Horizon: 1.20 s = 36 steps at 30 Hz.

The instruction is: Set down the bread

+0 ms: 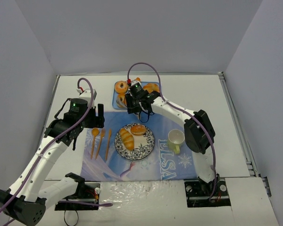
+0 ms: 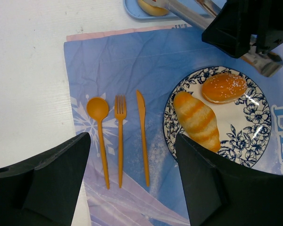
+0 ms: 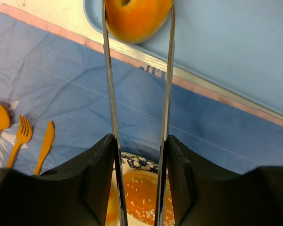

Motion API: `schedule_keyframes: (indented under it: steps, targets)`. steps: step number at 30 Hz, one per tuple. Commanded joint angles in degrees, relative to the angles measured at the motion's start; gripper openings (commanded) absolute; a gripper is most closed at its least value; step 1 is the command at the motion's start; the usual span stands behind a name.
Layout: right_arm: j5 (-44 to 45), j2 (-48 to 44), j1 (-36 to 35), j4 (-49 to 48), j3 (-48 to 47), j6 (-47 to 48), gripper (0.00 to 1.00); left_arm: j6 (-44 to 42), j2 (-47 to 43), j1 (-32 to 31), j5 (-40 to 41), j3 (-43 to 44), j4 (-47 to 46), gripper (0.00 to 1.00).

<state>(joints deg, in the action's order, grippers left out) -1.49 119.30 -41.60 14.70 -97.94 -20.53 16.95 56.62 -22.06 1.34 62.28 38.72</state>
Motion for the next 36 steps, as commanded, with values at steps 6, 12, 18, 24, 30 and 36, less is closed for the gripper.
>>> schedule_keyframes:
  steps: [6, 12, 18, 24, 30, 36]
  targets:
    - [3.1, -15.2, 0.4, -1.2, 3.4, 0.9, 0.18, 0.2, -0.1, -0.2, 0.2, 1.6, -2.2, 0.69]
    - [2.3, -22.2, 0.1, 1.1, 8.2, 1.6, 0.18, 0.2, -0.1, -0.3, 0.2, 1.6, -2.1, 0.69]
    - [2.1, -33.7, -0.8, 7.8, 14.1, 3.0, 0.19, 0.3, -0.1, -0.3, 0.2, 1.6, -2.2, 0.69]
    - [-1.3, -46.8, -2.7, 15.7, 22.6, 2.6, 0.20, 0.2, -0.2, -0.6, 0.2, 1.6, -2.2, 0.69]
    - [-4.6, -58.3, -5.8, 20.5, 29.7, 0.2, 0.22, 0.3, 0.1, -0.6, 0.1, 1.6, -2.2, 0.69]
    - [-5.3, -63.3, -7.8, 23.5, 35.6, -1.9, 0.23, 0.3, 0.2, -0.7, -0.1, 1.6, -2.2, 0.69]
